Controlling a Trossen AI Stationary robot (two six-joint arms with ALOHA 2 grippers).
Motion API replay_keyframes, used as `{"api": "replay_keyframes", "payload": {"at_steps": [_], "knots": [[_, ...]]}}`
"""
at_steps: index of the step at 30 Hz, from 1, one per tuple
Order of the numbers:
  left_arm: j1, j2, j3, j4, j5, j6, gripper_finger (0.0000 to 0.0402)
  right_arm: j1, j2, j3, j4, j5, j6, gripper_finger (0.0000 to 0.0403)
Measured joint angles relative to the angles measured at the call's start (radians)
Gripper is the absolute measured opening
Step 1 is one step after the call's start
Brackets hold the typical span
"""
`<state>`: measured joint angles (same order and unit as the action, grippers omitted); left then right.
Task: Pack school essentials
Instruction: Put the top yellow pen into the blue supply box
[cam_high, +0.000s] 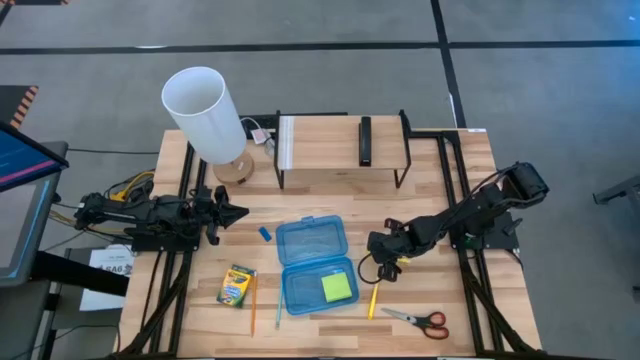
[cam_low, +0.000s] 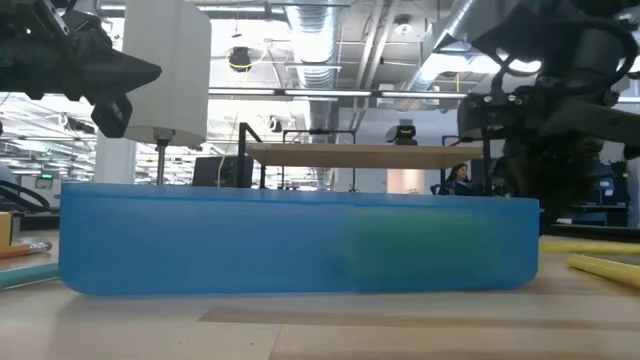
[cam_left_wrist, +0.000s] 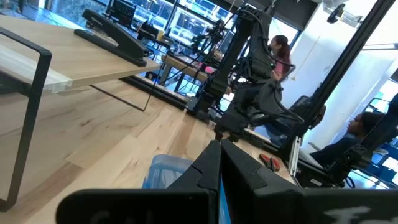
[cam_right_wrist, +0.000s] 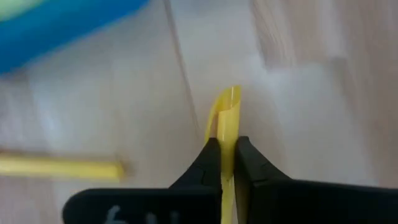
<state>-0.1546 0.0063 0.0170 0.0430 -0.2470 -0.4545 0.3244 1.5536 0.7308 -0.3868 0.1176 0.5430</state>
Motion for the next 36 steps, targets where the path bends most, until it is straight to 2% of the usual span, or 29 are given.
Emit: {"api": "replay_keyframes", "payload": {"at_steps": [13,18,25,31,36], "knots": [[0.000,0.000,0.000,0.000,0.002,-0.001,0.0000,0.000,-0.049,0.119,-0.061,0.010,-0.038,0.0007],[0.000,0.000,0.000,0.000,0.002,-0.001,0.0000,0.001,-0.041,0.217,0.003,0.014,-0.112,0.0013],[0.000,0.000,0.000,0.001,-0.001,0.000,0.0000,0.003,-0.040,0.299,0.200,0.007,-0.237,0.0013],[0.000,0.000,0.000,0.001,0.000,0.004,0.0000,0.010,0.077,0.393,0.246,-0.043,-0.309,0.0015],[0.000,0.001,0.000,0.007,0.014,0.005,0.0000,0.017,0.213,0.540,0.117,-0.075,-0.371,0.0020]]}}
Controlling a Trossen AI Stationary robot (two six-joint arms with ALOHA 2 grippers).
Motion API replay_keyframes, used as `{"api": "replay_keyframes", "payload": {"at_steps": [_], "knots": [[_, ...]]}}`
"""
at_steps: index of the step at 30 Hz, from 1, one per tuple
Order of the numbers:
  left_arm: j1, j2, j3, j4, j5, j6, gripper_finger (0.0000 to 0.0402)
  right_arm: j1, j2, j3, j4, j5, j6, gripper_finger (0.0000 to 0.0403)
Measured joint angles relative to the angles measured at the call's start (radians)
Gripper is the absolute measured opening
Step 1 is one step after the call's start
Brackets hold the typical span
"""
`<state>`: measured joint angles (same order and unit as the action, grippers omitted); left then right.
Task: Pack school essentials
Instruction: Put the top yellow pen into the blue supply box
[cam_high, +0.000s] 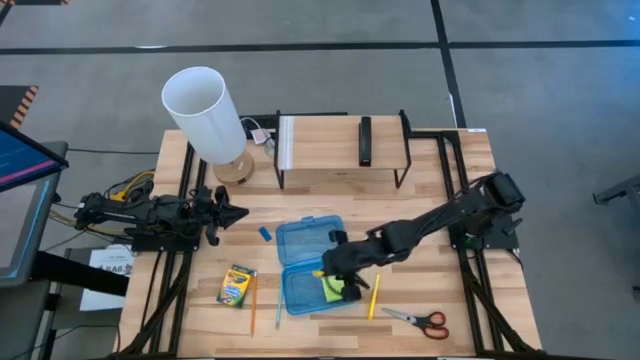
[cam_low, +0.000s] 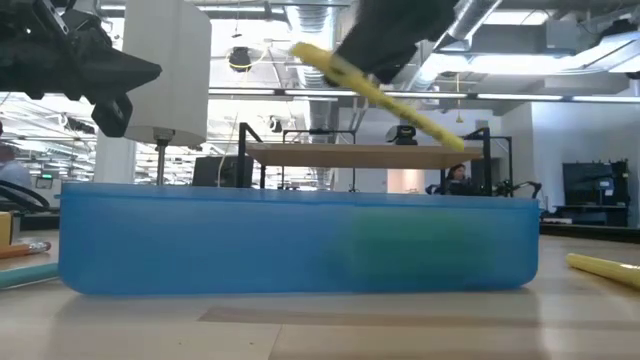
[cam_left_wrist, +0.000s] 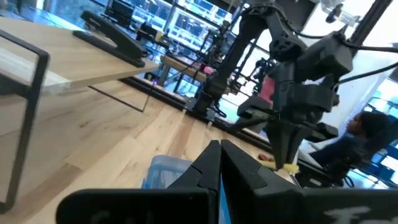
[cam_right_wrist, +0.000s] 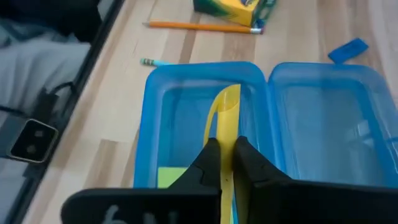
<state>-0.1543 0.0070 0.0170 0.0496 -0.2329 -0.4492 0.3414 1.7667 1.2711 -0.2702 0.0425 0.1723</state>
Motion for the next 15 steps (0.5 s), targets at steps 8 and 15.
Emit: {"api": "replay_keyframes", "payload": {"at_steps": [8,15], "knots": [[0.000,0.005,0.000,0.006,0.080,0.015,0.0000,0.007,0.170,0.165,-0.142,-0.030,-0.051,0.0055],[-0.007,0.016,0.000,0.017,0.151,0.018,0.0000,0.003,0.237,0.208,-0.202,-0.041,-0.050,0.0113]]}}
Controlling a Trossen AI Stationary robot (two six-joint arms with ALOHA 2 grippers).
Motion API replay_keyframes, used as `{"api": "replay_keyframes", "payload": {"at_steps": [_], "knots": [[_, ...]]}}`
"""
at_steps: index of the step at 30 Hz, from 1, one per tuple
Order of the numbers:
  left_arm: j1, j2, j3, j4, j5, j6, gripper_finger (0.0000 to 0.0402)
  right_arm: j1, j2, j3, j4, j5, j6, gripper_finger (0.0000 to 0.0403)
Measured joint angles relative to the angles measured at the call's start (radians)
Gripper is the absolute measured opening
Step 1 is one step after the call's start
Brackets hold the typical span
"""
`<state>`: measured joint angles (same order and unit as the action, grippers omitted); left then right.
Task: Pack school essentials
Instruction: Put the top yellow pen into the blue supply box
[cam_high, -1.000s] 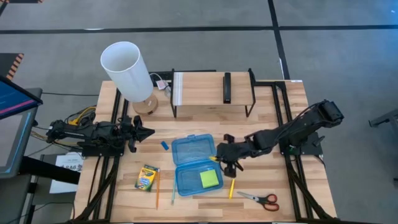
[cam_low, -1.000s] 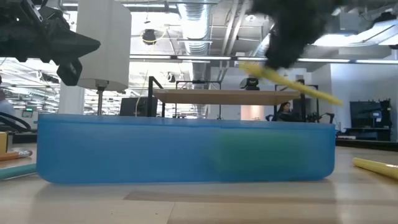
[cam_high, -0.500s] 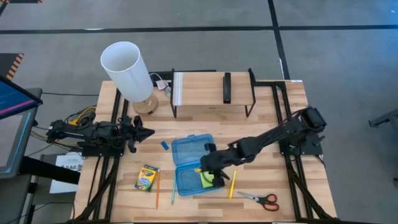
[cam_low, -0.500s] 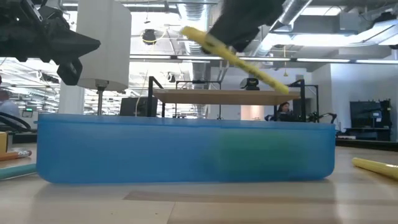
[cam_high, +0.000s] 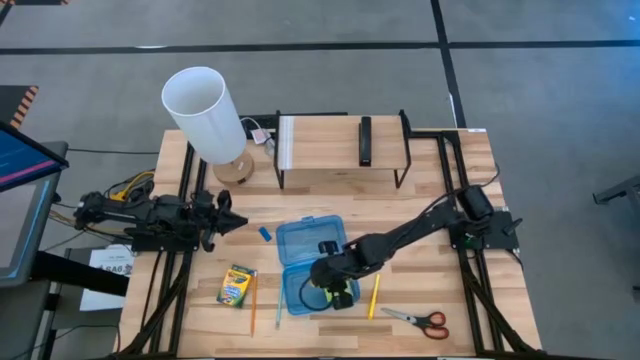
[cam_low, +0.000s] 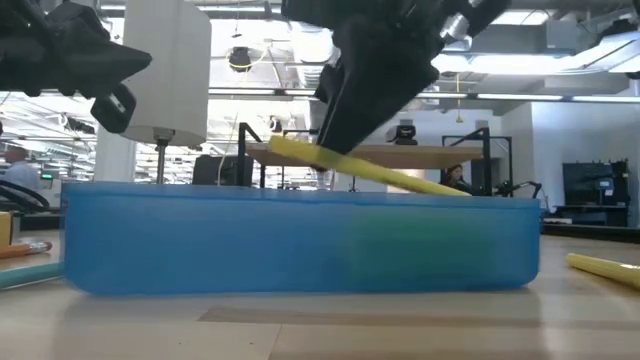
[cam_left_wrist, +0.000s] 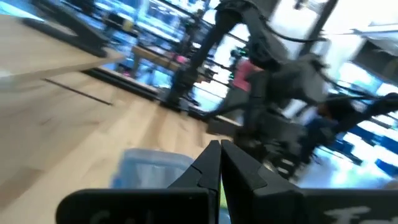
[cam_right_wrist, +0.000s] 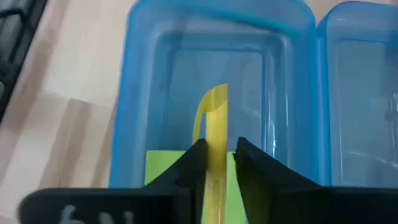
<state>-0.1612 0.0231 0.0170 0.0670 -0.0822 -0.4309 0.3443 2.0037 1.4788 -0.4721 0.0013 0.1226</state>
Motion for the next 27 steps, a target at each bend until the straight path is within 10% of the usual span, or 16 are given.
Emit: {"api": "replay_keyframes", "payload": {"at_steps": [10,27], "knots": [[-0.110,0.171,0.000,0.123,-0.014,0.027,0.0000,-0.036,-0.011,0.003,0.003,0.000,0.027,0.0185],[-0.234,0.642,0.073,0.514,-0.080,0.242,0.0000,-0.042,-0.011,0.003,0.004,0.000,0.054,0.0187]]}}
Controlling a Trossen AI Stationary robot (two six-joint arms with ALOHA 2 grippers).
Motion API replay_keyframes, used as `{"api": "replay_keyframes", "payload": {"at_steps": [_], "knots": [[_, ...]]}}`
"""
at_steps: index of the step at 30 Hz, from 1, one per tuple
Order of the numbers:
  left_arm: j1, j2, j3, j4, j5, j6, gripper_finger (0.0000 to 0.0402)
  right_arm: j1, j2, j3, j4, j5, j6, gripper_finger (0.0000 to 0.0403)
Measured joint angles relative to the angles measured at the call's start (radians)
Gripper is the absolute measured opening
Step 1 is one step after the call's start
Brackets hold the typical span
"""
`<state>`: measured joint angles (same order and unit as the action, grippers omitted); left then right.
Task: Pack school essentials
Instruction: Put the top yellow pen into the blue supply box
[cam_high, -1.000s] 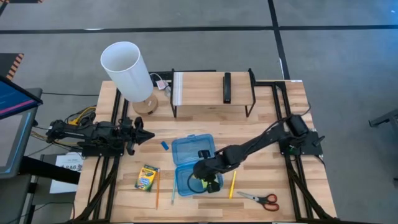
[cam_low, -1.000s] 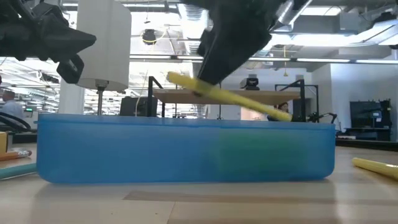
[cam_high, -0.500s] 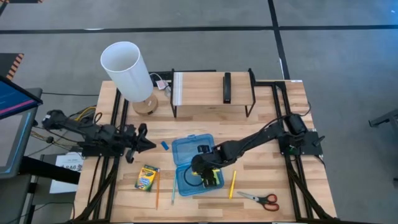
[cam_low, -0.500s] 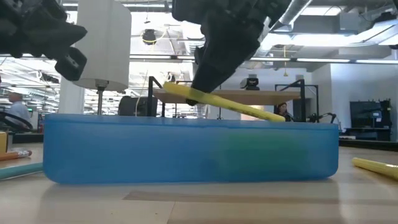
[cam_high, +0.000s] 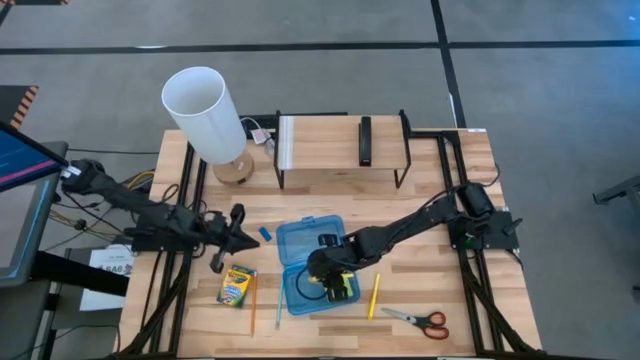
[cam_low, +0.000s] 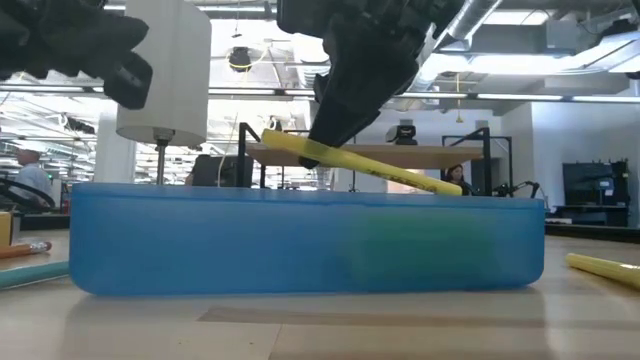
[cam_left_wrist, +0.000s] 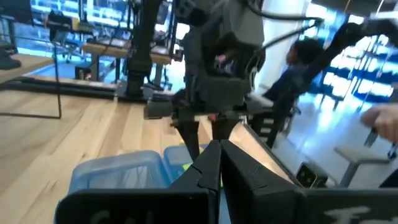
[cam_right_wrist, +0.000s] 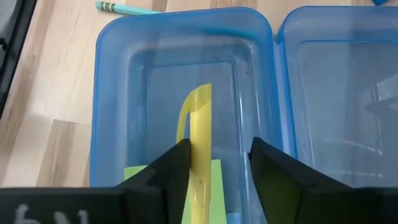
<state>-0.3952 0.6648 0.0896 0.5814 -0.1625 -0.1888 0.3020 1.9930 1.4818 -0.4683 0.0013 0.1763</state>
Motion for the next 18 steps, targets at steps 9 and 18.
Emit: {"api": "replay_keyframes", "payload": {"at_steps": [9,18], "knots": [[-0.057,0.435,0.257,-0.006,-0.025,0.118,0.0000,-0.019,0.000,0.000,0.003,0.000,0.041,0.0186],[-0.060,0.831,0.492,0.057,-0.093,0.112,0.0045,-0.013,0.000,0.000,0.005,-0.003,0.066,0.0190]]}}
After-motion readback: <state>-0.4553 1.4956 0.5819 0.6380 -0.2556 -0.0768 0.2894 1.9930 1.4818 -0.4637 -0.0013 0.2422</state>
